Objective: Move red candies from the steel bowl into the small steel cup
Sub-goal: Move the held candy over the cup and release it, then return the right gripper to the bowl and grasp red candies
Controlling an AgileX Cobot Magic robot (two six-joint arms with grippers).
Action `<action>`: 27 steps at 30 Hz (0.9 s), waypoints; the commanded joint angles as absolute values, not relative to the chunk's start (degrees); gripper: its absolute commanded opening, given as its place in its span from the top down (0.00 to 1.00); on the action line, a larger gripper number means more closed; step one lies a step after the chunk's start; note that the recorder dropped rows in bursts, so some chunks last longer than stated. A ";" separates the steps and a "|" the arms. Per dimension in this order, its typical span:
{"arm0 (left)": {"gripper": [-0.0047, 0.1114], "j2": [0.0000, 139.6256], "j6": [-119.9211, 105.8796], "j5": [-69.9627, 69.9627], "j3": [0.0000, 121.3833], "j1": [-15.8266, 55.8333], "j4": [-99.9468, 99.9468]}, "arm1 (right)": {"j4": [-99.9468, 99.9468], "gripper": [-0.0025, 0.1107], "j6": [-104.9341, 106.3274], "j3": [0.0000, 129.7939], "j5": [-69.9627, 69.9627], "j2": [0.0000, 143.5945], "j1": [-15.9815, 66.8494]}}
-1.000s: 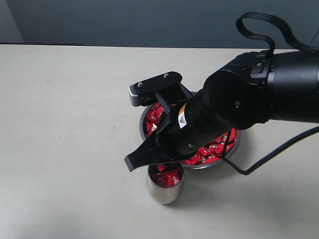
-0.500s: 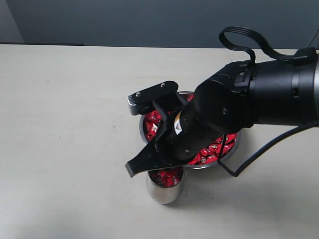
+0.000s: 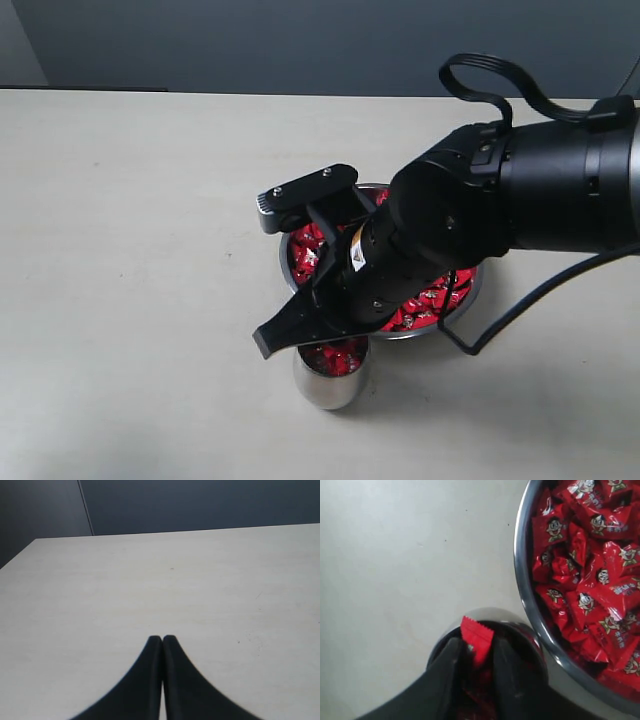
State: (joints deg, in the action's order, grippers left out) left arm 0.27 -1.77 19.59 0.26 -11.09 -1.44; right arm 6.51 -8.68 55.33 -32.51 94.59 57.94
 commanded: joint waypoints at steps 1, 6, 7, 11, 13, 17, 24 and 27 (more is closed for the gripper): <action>0.96 0.00 -1.68 19.14 0.00 -10.72 -1.55 | 5.93 0.65 -8.36 55.01 -32.69 94.47 58.13; 0.96 0.00 -1.68 19.14 0.00 -10.72 -1.55 | 5.93 0.64 -8.36 55.01 -32.69 94.47 58.13; 0.96 0.00 -1.68 19.14 0.00 -10.72 -1.55 | 5.93 0.64 -8.36 55.12 -32.69 94.47 58.13; 0.96 0.00 -1.68 19.14 0.00 -10.72 -1.55 | 5.80 0.64 -8.36 55.12 -32.69 93.46 58.13; 0.96 0.00 -1.68 19.14 0.00 -10.72 -1.55 | 4.70 0.64 -8.36 55.12 -32.69 92.09 58.02; 0.96 0.00 -1.68 19.14 0.00 -10.72 -1.55 | -2.39 0.64 -10.41 55.63 -32.66 87.99 58.01; 0.96 0.00 -1.68 19.14 0.00 -10.72 -1.55 | -22.17 0.64 -28.63 58.91 -37.57 85.52 53.85; 0.96 0.00 -1.68 19.14 0.00 -10.72 -1.55 | -26.84 0.64 -32.67 59.56 -38.87 85.52 51.42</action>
State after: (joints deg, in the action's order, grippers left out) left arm 0.27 -1.77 19.59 0.26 -11.09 -1.44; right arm -21.32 -28.31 58.90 -37.37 85.93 53.56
